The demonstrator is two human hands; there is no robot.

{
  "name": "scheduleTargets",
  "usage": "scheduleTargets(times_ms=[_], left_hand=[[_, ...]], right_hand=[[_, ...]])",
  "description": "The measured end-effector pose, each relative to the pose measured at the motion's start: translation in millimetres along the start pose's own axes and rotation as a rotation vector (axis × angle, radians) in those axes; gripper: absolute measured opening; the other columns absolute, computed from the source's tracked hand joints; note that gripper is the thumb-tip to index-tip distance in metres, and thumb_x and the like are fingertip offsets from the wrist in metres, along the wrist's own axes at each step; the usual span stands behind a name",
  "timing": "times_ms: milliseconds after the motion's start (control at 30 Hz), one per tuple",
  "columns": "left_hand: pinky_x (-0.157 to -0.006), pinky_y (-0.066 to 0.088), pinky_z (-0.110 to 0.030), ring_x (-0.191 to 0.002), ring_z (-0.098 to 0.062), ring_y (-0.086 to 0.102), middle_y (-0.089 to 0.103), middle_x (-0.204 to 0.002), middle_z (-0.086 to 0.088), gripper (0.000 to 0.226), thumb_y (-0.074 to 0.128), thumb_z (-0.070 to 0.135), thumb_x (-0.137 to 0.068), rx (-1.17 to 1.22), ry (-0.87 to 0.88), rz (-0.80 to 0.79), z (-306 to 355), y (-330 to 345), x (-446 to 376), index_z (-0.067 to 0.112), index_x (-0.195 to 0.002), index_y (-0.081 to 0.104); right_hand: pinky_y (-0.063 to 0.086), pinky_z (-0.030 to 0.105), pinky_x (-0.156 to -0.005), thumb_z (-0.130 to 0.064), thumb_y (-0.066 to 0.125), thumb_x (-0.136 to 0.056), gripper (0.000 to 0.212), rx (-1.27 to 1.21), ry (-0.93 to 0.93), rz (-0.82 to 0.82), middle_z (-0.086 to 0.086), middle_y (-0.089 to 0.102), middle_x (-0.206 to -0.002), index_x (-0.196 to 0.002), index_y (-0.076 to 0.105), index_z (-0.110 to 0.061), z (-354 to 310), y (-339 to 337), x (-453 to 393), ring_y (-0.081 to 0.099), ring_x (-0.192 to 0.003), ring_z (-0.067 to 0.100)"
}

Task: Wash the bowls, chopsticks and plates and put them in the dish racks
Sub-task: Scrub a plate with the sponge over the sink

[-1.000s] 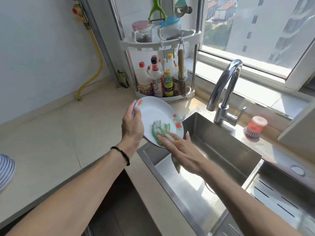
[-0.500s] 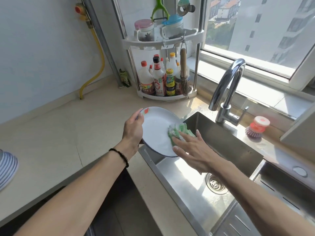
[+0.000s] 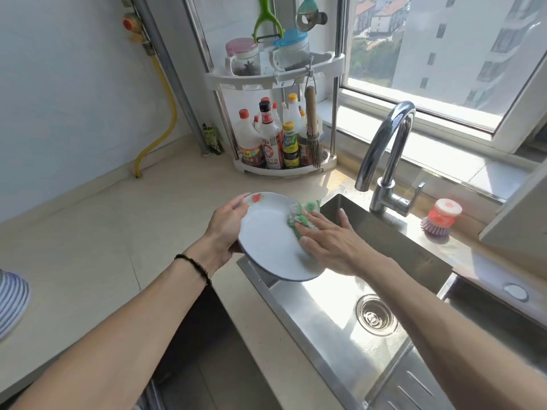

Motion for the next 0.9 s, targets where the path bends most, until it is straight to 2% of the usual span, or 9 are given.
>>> scheduleTargets(times_ms=[133,233,300,433,533,600,667,800,900], left_hand=[[-0.064,0.056,-0.035,-0.086,-0.026,0.068,0.07,-0.106,-0.003,0.026,0.042,0.03,-0.108,0.069,0.018,0.166,-1.9,-8.6,-8.0,0.028,-0.128,0.058],[-0.06,0.056,-0.037,-0.088,-0.026,0.068,0.07,-0.106,-0.004,0.026,0.042,0.032,-0.107,0.109,-0.094,0.119,-5.6,-8.8,-9.8,0.027,-0.126,0.059],[-0.061,0.056,-0.037,-0.089,-0.025,0.068,0.071,-0.106,-0.007,0.024,0.044,0.033,-0.106,0.116,-0.129,0.076,-7.3,-6.0,-9.5,0.024,-0.119,0.062],[-0.105,0.043,-0.05,-0.123,-0.032,0.054,0.059,-0.131,-0.02,0.054,0.05,0.056,-0.095,-0.733,0.267,0.166,-2.0,-9.0,-9.9,0.01,-0.116,0.068],[-0.123,0.017,-0.054,-0.148,-0.032,0.03,0.051,-0.147,-0.009,0.084,0.041,0.079,-0.083,-1.216,0.716,-0.183,-3.3,1.1,10.8,0.012,-0.124,0.069],[-0.104,0.048,-0.054,-0.122,-0.033,0.061,0.072,-0.117,-0.011,0.061,0.076,0.059,-0.072,-1.401,1.06,-0.254,-12.1,5.1,17.6,0.011,-0.108,0.072],[-0.057,0.059,-0.036,-0.065,-0.026,0.07,0.072,-0.073,-0.007,0.042,0.095,0.015,-0.054,-1.425,1.194,-0.216,-12.4,8.1,18.9,0.01,-0.088,0.07],[-0.051,0.046,-0.031,-0.055,-0.019,0.053,0.062,-0.068,0.003,0.027,0.081,0.012,-0.069,-1.244,0.901,-0.236,-1.0,14.7,17.2,0.016,-0.089,0.063],[-0.059,0.051,-0.028,-0.075,-0.016,0.065,0.067,-0.086,0.004,0.035,0.083,0.02,-0.068,-0.982,0.522,-0.28,0.7,17.6,14.8,0.018,-0.1,0.069]], right_hand=[[0.014,0.045,-0.123,-0.048,0.05,-0.101,0.058,-0.416,-0.058,-0.015,0.006,0.025,-0.163,-0.154,0.038,-0.025,-24.9,10.9,29.2,0.02,-0.15,0.022],[0.019,0.051,-0.122,-0.037,0.075,-0.087,0.061,-0.153,-0.1,0.172,0.011,0.052,-0.139,-0.143,0.054,-0.025,-26.1,21.0,28.6,0.045,-0.132,0.03],[0.048,0.053,-0.102,-0.022,0.082,-0.082,0.043,-0.016,-0.165,0.387,0.01,0.065,-0.106,-0.123,0.069,-0.02,-20.8,21.3,24.9,0.059,-0.1,0.031],[0.05,0.036,-0.059,-0.012,0.085,-0.077,0.026,-0.009,-0.277,0.478,0.003,0.056,-0.08,-0.099,0.073,-0.016,-19.5,6.9,20.7,0.053,-0.074,0.026],[0.05,0.037,-0.062,-0.008,0.084,-0.075,0.024,-0.019,-0.312,0.456,0.004,0.058,-0.081,-0.096,0.073,-0.015,-19.6,-4.5,17.5,0.055,-0.076,0.028],[0.051,0.037,-0.071,-0.01,0.082,-0.078,0.023,-0.081,-0.279,0.42,0.004,0.063,-0.089,-0.1,0.074,-0.015,-16.4,-11.4,18.5,0.059,-0.085,0.027],[0.051,0.035,-0.077,-0.012,0.083,-0.079,0.029,-0.16,-0.232,0.384,0.003,0.067,-0.095,-0.106,0.076,-0.015,-13.0,-18.7,21.1,0.062,-0.09,0.023],[0.044,0.012,-0.083,-0.012,0.089,-0.071,0.06,-0.404,-0.062,0.49,0.0,0.067,-0.107,-0.127,0.069,-0.02,0.7,-31.3,23.9,0.063,-0.095,0.017],[0.054,0.038,-0.098,-0.006,0.08,-0.082,0.052,-0.73,0.053,0.654,0.001,0.07,-0.115,-0.128,0.068,-0.025,15.3,-27.9,25.5,0.066,-0.105,0.019]])
Point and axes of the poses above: each hand's wrist, its own x-axis away from the middle knuckle, its own y-axis out of the palm, z = x × y, the point moved 2 cm from there along -x, towards the middle knuckle
